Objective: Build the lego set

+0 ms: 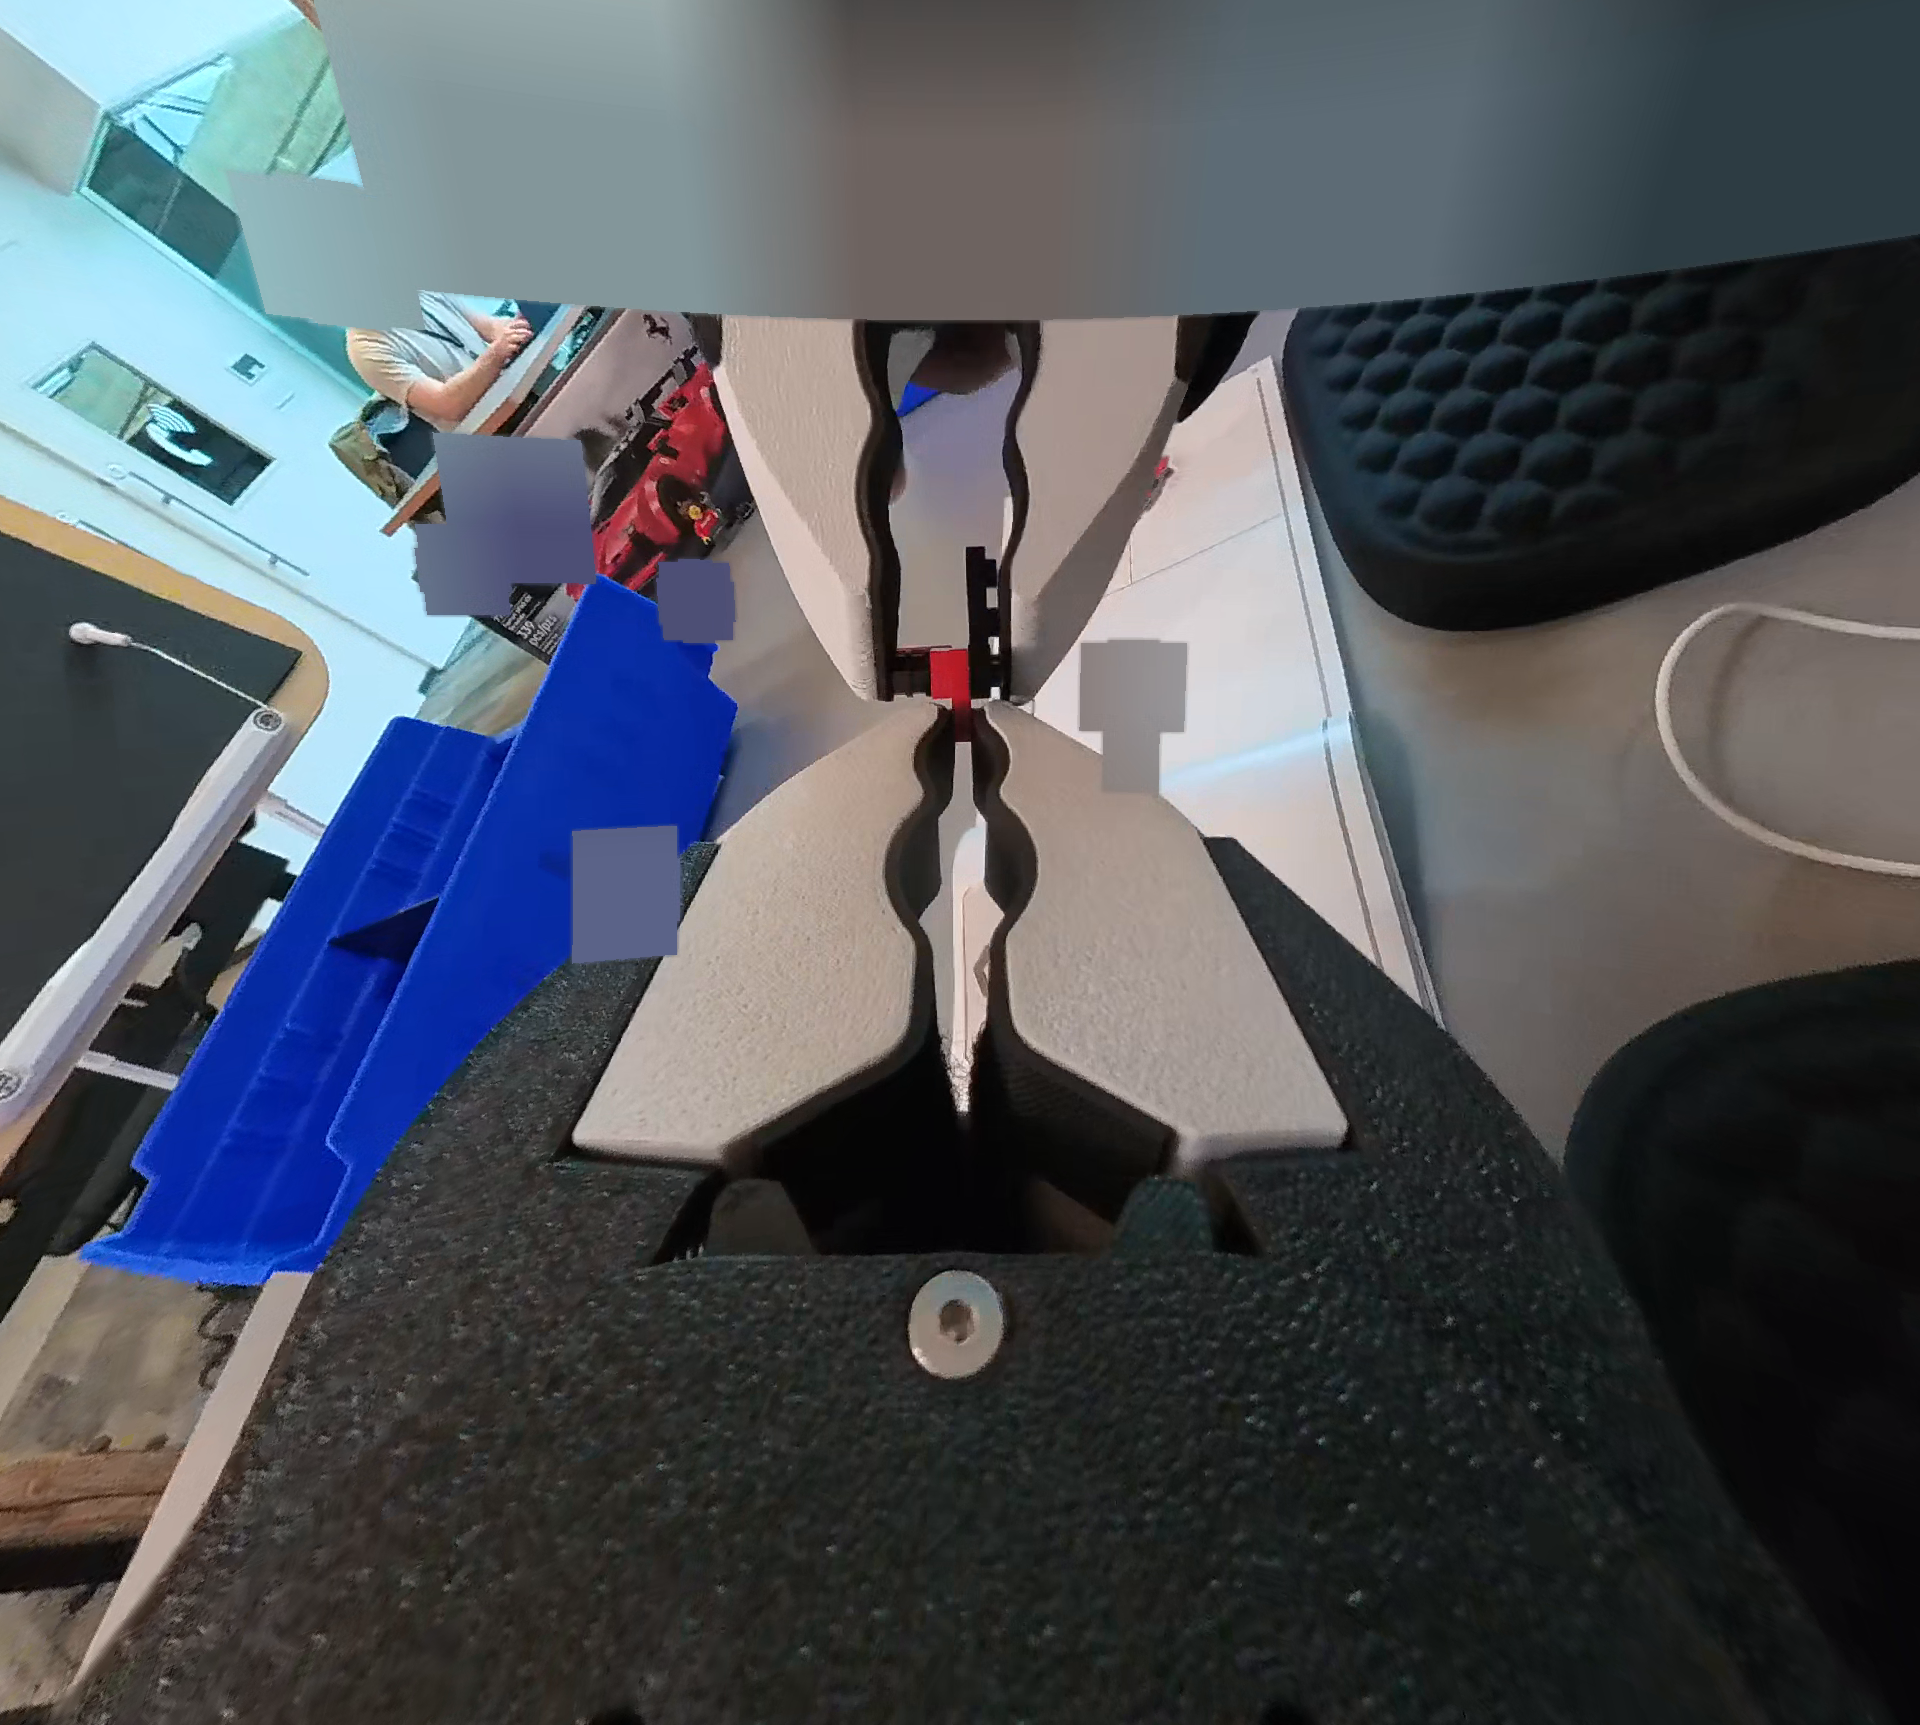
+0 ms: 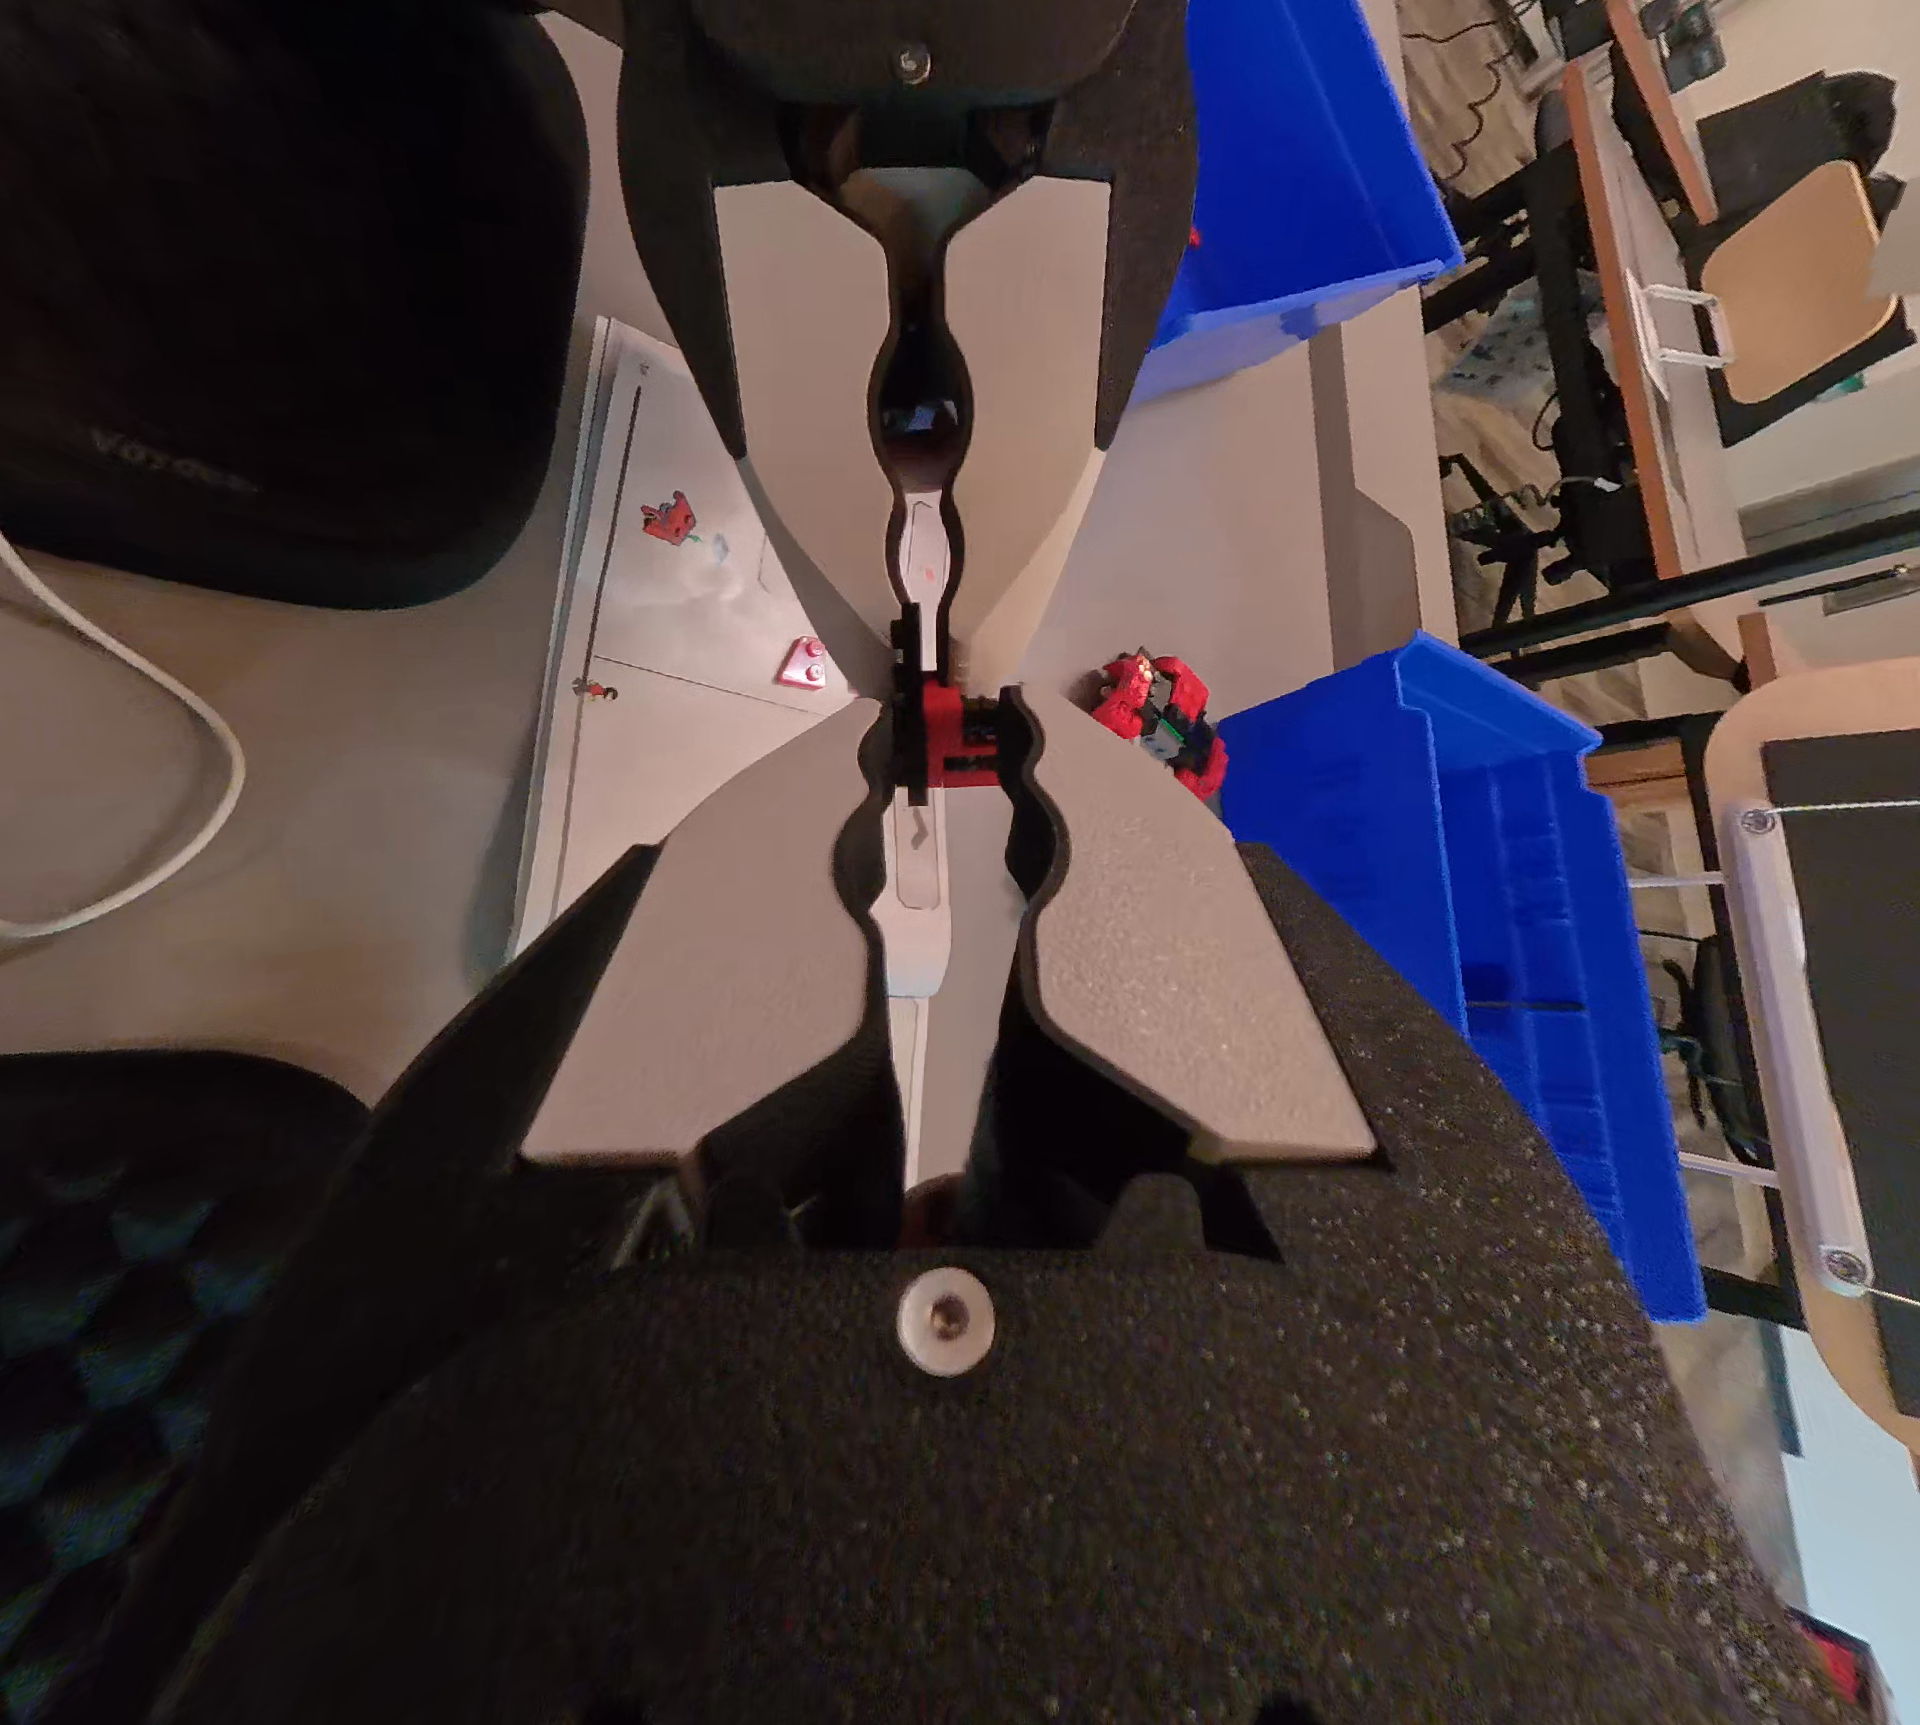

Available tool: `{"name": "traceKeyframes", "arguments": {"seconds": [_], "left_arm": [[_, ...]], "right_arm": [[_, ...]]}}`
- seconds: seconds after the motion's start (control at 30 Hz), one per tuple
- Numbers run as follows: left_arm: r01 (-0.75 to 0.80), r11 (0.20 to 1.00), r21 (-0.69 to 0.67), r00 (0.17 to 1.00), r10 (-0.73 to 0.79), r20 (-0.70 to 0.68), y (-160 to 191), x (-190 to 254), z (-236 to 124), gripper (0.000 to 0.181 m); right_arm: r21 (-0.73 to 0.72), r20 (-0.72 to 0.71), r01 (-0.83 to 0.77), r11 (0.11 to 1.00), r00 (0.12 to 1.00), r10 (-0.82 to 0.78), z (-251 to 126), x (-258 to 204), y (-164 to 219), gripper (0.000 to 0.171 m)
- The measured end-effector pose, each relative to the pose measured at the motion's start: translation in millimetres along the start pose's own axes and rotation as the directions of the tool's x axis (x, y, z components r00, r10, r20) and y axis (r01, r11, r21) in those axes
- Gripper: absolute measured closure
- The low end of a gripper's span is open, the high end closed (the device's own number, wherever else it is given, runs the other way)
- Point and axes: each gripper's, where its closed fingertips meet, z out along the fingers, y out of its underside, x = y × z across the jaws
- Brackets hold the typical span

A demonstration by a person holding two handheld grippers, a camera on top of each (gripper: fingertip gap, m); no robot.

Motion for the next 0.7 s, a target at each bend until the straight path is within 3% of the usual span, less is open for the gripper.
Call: {"name": "traceKeyframes", "arguments": {"seconds": [0.33, 0.47, 0.57, 0.63, 0.7], "left_arm": [[-0.029, 0.999, 0.013, 1.000, 0.029, -0.005, -2.9, 1.7, -0.7, 0.179], [-0.019, 0.999, 0.049, 1.000, 0.018, 0.020, -8.4, -2.5, -2.3, 0.176], [0.017, 0.995, 0.095, 0.999, -0.021, 0.041, -11.8, -7.7, -4.6, 0.165], [0.097, 0.981, 0.168, 0.994, -0.104, 0.035, -19.3, -11.1, -7.0, 0.164], [0.219, 0.941, 0.258, 0.973, -0.230, 0.013, -28.5, -16.8, -10.6, 0.164]], "right_arm": [[0.135, -0.045, -0.035, 0.990, 0.998, 0.041, -2.7, -1.5, -2.1, 0.152], [0.244, -0.045, -0.144, 0.959, 0.986, 0.159, -7.8, 3.9, -6.0, 0.152], [0.428, 0.081, -0.436, 0.791, 0.891, 0.447, -15.6, 15.3, -10.4, 0.152], [0.516, 0.255, -0.649, 0.559, 0.739, 0.623, -21.2, 23.3, -13.7, 0.153], [0.512, 0.423, -0.797, 0.321, 0.559, 0.713, -21.6, 27.4, -14.6, 0.153]]}}
